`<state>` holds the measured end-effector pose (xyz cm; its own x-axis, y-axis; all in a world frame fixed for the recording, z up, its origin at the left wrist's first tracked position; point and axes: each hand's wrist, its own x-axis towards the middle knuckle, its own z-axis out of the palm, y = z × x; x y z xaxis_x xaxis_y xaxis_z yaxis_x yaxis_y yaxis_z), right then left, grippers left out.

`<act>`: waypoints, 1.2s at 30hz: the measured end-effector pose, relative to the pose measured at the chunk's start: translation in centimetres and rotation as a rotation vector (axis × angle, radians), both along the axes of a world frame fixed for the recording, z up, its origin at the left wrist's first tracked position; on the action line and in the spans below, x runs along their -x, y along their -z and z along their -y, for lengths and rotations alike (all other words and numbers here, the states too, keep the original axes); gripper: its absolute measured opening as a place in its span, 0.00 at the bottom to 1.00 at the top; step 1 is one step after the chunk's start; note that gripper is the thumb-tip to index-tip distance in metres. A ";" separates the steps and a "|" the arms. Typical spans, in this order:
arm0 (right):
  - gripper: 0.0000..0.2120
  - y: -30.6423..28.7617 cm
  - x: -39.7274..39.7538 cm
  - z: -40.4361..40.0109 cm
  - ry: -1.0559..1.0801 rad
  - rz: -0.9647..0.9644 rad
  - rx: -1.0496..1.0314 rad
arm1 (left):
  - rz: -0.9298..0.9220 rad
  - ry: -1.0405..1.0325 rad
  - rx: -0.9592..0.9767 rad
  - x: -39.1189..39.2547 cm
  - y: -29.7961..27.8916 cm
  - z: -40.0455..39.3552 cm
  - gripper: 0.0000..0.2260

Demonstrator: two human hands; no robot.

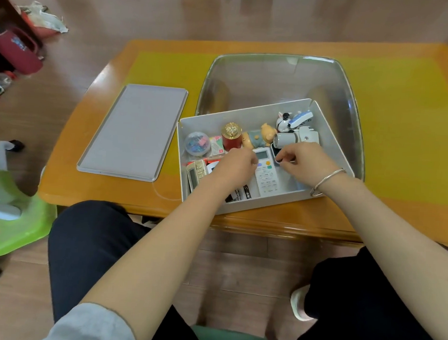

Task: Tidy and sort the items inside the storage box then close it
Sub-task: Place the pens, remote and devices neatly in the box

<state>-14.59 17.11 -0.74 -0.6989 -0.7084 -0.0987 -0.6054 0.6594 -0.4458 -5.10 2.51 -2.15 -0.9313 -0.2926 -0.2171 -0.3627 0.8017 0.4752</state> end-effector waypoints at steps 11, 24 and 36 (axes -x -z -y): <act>0.31 1.0 -0.9 3.9 -0.203 -0.229 -0.447 | 0.267 0.377 0.116 -2.3 0.1 1.7 0.23; 0.31 1.4 -0.6 3.1 -0.144 -0.215 -0.478 | 0.294 0.477 0.260 -3.6 0.4 1.4 0.25; 0.28 1.6 -0.7 3.1 -0.099 -0.209 -0.479 | 0.190 0.453 0.263 -4.3 0.8 1.7 0.24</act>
<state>-13.85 13.96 -2.38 -0.6700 -0.6820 -0.2932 -0.7190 0.6944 0.0280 -0.76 0.79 -2.95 -0.9280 0.0614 -0.3675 -0.0136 0.9801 0.1982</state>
